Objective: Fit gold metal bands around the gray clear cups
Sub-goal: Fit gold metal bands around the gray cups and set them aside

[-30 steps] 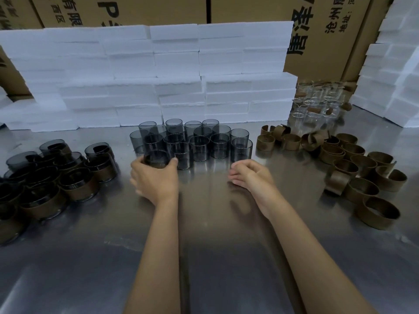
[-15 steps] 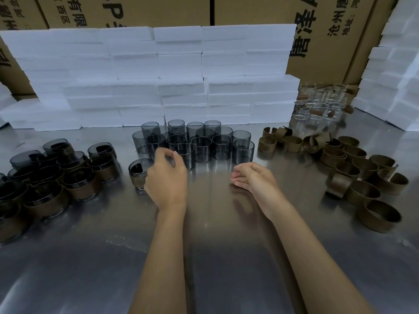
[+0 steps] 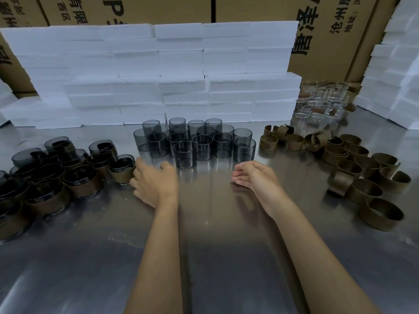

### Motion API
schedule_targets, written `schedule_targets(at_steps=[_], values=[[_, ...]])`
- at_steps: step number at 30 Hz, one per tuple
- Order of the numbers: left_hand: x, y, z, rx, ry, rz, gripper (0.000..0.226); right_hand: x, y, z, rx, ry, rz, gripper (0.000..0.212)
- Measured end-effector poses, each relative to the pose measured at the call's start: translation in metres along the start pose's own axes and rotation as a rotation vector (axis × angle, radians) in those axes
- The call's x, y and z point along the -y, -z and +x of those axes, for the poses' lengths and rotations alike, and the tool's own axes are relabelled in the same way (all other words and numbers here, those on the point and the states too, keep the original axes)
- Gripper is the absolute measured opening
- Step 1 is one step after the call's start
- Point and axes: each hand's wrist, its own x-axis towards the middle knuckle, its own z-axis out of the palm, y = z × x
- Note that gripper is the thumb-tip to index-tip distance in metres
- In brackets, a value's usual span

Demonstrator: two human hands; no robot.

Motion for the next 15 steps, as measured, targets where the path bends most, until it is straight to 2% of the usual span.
schedule_targets(at_steps=[3, 8, 11, 15], values=[[0.002, 0.001, 0.005, -0.032, 0.03, -0.06, 0.066, 0.0, 0.0, 0.0, -0.002, 0.0, 0.0, 0.016], [0.004, 0.001, 0.012, -0.101, 0.062, -0.109, 0.053, 0.001, 0.0, -0.002, 0.003, 0.001, -0.008, 0.018], [0.003, -0.007, 0.01, -0.004, -0.016, -0.173, 0.046, 0.002, 0.0, -0.002, 0.008, 0.001, -0.015, 0.018], [0.001, -0.025, 0.001, 0.229, -0.222, -0.169, 0.049, 0.002, 0.0, -0.003, 0.008, -0.005, -0.009, 0.018]])
